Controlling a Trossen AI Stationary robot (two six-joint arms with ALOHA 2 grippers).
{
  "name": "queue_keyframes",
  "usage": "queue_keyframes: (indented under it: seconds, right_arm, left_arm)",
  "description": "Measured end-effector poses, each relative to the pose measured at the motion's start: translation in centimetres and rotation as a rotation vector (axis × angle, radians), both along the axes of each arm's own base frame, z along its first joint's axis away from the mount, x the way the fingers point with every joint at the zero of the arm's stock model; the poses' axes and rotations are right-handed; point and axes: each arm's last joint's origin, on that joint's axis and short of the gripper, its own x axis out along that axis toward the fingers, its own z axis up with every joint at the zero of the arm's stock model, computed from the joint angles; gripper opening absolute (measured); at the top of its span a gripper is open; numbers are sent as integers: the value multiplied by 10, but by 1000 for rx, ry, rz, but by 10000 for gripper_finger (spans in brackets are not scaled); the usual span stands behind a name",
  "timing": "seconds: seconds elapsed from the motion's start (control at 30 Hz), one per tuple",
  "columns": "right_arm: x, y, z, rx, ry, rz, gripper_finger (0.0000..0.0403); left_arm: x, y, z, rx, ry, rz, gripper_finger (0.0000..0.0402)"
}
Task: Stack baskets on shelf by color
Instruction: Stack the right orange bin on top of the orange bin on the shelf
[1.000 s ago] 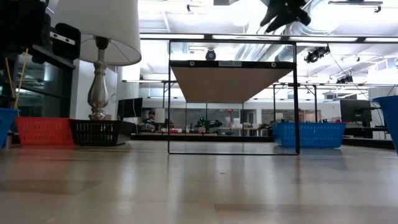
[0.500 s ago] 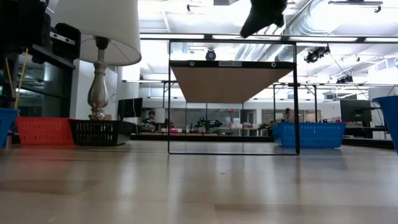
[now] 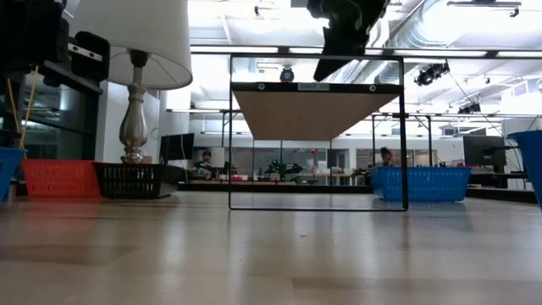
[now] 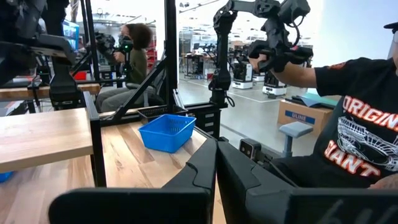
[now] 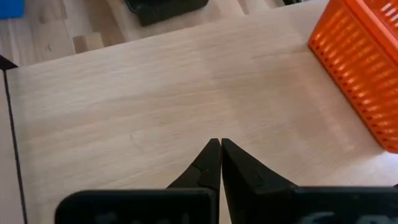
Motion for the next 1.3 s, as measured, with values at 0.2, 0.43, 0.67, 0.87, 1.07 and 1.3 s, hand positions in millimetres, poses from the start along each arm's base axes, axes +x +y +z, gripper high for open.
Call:
queue_keyframes:
  seconds: [0.2,0.43,0.67,0.87,1.07,1.3]
  right_arm:
    - [12,-5,-1,-22,-62,22,0]
    - [39,-27,-15,-124,-149,-64,0]
    - [52,-63,-42,-138,-128,-216,0]
    - [57,-86,-53,-125,-163,-299,0]
    - [59,-99,-47,-144,-245,-335,0]
    - [61,-103,-40,-66,-333,-264,0]
  left_arm:
    - [0,0,0,0,0,0,1]
    - [0,0,0,0,1,0,1]
    - [0,0,0,0,0,0,1]
    - [0,0,0,0,1,0,1]
    - [0,0,0,0,0,0,1]
    - [0,0,0,0,1,0,1]
